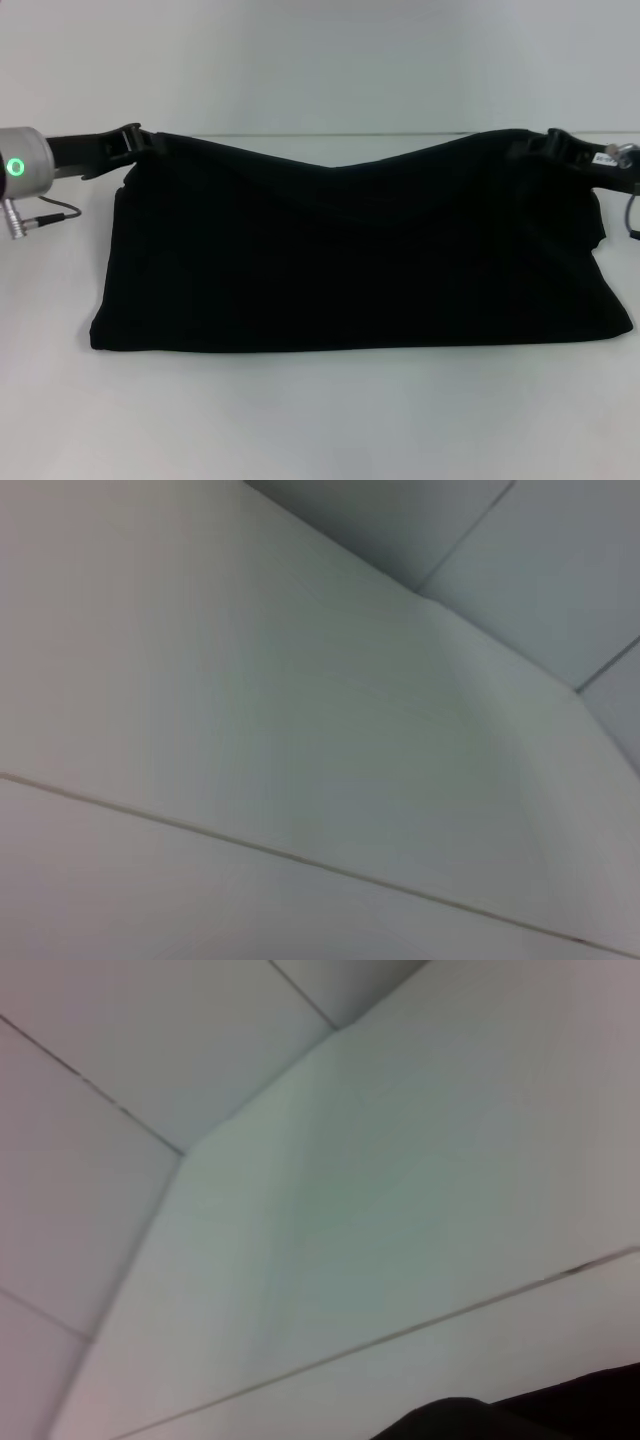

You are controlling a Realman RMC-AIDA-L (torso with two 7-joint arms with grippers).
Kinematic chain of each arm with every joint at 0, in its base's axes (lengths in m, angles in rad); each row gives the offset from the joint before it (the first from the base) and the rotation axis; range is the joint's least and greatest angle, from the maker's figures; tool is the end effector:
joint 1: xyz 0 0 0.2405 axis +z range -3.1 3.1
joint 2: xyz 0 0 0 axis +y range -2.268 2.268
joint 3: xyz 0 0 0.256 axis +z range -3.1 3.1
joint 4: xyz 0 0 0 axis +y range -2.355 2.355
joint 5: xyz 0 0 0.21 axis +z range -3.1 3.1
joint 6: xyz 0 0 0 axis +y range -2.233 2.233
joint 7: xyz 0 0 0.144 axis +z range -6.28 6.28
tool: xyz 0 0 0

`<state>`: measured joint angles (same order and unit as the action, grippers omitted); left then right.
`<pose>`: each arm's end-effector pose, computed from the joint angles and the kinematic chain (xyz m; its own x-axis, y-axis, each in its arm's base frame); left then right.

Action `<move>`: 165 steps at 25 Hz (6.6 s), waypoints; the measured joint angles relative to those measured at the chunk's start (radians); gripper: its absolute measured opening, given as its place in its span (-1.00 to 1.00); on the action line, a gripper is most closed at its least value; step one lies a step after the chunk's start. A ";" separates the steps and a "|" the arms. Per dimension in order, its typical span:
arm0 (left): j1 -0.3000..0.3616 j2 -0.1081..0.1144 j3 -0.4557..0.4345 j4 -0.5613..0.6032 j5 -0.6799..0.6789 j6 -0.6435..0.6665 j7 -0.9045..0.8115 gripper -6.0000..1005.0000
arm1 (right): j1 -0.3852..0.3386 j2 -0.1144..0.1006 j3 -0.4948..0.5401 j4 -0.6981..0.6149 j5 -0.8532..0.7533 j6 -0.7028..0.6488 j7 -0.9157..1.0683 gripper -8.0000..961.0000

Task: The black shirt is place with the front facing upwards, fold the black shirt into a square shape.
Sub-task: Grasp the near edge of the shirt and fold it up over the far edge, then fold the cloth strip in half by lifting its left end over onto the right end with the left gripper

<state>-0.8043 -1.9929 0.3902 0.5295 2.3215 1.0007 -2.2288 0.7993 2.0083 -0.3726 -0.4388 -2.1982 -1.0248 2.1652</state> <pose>-0.2761 0.4455 0.0484 0.2174 0.6950 0.6853 0.9761 -0.1519 -0.1557 0.2674 0.4371 0.0239 0.1330 -0.7023 -0.6993 -0.9852 -0.1707 -0.0160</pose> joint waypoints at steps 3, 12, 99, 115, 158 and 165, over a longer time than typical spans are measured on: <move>-0.003 -0.019 0.024 -0.003 0.000 -0.070 0.002 -0.89 | 0.010 0.021 -0.040 0.001 0.000 0.082 0.000 -0.87; -0.025 -0.077 0.032 -0.005 -0.001 -0.209 0.053 -0.89 | 0.037 0.064 -0.080 0.003 0.000 0.254 -0.041 -0.87; 0.308 0.070 0.004 -0.066 0.010 0.357 -0.390 0.87 | -0.299 0.087 -0.263 -0.022 0.284 -0.391 -1.190 0.94; 0.239 0.056 0.013 -0.093 0.005 0.279 -0.398 0.86 | -0.296 0.087 -0.272 0.002 0.284 -0.397 -1.194 0.94; 0.272 0.031 0.021 -0.067 -0.040 0.230 -0.281 -0.93 | -0.288 0.086 -0.278 0.003 0.283 -0.431 -1.195 0.94; 0.307 0.048 -0.051 -0.033 -0.048 0.246 -0.261 -0.93 | -0.287 0.085 -0.272 -0.001 0.303 -0.426 -1.191 0.94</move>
<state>-0.4976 -1.9446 0.3396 0.4970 2.2731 1.2471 -2.4895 0.5127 2.0931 -0.6442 -0.4399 -1.8954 -1.4508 0.9743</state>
